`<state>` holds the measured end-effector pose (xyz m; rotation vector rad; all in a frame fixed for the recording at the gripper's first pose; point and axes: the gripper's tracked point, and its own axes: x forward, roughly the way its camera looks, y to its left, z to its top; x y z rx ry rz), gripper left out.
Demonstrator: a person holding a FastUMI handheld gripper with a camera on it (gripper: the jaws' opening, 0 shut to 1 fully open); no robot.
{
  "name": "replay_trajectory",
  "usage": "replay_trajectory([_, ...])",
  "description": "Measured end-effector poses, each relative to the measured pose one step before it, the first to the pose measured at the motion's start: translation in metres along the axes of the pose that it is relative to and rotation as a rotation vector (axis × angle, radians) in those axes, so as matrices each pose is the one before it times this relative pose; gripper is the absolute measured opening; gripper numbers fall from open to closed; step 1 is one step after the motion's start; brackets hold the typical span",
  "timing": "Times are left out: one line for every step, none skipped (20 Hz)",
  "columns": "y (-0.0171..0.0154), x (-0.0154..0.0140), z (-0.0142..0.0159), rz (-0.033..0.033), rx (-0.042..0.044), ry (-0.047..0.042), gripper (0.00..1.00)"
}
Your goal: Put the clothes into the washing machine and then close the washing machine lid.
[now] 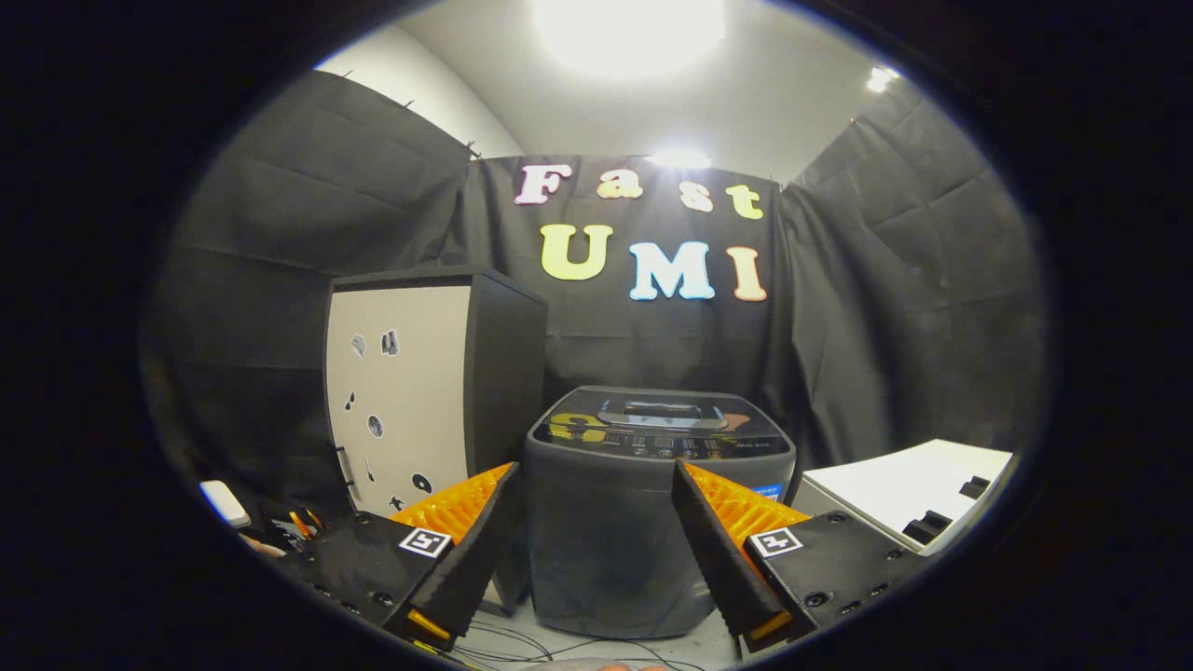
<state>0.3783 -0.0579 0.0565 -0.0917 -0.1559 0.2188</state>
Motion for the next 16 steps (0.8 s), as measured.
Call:
replay_trajectory([-0.00106,0.00519,-0.00294,0.00026,0.01021,0.00296,1.0])
replay_trajectory([0.00258,-0.00062,-0.00187,0.0061,0.02433,0.01019,1.0])
replay_trajectory([0.00254,-0.00176,-0.00011,0.00627,0.02379,0.0071,1.0])
replay_trajectory([0.0011,-0.00083,0.00138,-0.00414,0.01363,-0.00086,1.0])
replay_trajectory([0.0006,-0.00054,0.00094,-0.00384,0.00327,-0.00302,1.0])
replay_trajectory([-0.00112,0.00094,-0.0007,-0.0051,-0.00271,-0.00024,1.0])
replay_trajectory([-0.00204,-0.00059,-0.00033,-0.01123,-0.00382,0.00126,1.0])
replay_trajectory([-0.0008,-0.00007,-0.00067,-0.00521,-0.00183,0.00033,1.0])
replay_trajectory([-0.0009,-0.0016,-0.00009,-0.00607,-0.00145,0.00012,1.0])
replay_trajectory([-0.00322,-0.00019,-0.0001,-0.00759,-0.00023,-0.00203,1.0])
replay_trajectory([-0.00148,-0.00138,0.00073,-0.00517,0.00016,-0.0026,1.0])
replay_trajectory([-0.00184,0.00183,-0.00026,-0.00432,0.00171,0.0,1.0])
replay_trajectory([-0.00027,-0.00012,0.0002,-0.00236,0.0017,-0.00048,1.0])
replay_trajectory([-0.0011,0.00217,0.00021,-0.00303,0.00053,-0.00186,1.0])
replay_trajectory([-0.00053,-0.00104,-0.00019,-0.00169,-0.00103,-0.00141,1.0])
replay_trajectory([-0.00136,0.00103,0.00087,-0.0012,-0.00143,-0.00164,1.0])
